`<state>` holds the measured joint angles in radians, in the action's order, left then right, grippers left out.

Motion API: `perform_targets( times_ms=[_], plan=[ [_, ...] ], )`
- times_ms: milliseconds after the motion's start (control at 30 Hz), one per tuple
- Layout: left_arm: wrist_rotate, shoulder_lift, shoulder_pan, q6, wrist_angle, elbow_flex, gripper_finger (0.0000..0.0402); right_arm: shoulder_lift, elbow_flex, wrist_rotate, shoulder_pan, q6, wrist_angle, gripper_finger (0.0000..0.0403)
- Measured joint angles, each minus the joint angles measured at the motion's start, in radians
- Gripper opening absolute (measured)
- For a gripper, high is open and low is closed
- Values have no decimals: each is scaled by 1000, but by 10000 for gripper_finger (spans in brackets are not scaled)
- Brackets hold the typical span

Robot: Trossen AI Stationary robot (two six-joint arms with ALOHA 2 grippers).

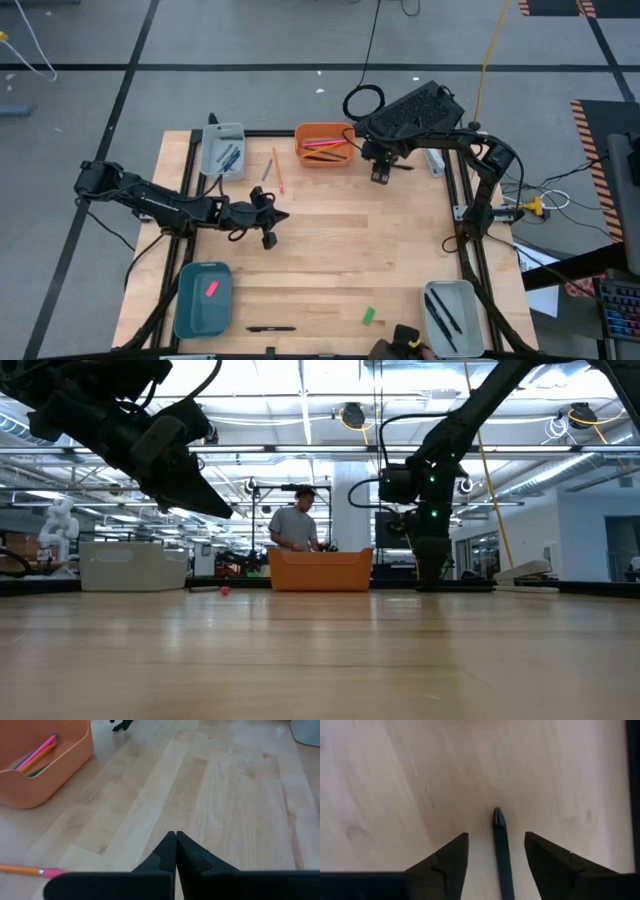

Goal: Sort crayons/erasers/pens/pencils in bins
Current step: Put the black pen into the bottom gray bin

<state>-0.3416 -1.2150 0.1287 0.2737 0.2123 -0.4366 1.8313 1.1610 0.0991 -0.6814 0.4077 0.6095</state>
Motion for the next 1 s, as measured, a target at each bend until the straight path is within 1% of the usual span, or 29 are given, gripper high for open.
perform_targets(
  times_ms=[100, 233, 400, 500, 567, 733, 867, 1000],
  plan=[
    [0, 0, 0, 8, 0, 0, 10, -4, 0, 31, -1, 12, -5, 191],
    [0, 0, 0, 8, 0, 0, 3, -7, -1, 33, -4, 46, -27, 187],
    [0, 0, 0, 5, 0, 0, 11, 1, -1, 26, -28, 58, -66, 186],
    [0, 0, 0, 5, -1, 0, 5, 2, -1, -21, -37, 67, -51, 185],
    [3, 0, 1, 5, -1, 0, 3, 4, -1, -33, -36, 64, -36, 185],
    [5, 0, 1, 4, -1, 0, 10, 23, 0, -74, -42, 20, -27, 185],
    [10, 0, 1, 4, 1, 0, 3, 38, 4, -77, -46, -21, -4, 185],
    [10, 0, 1, 8, 1, 0, 10, 29, 3, -78, -40, -28, 9, 185]
  ],
)
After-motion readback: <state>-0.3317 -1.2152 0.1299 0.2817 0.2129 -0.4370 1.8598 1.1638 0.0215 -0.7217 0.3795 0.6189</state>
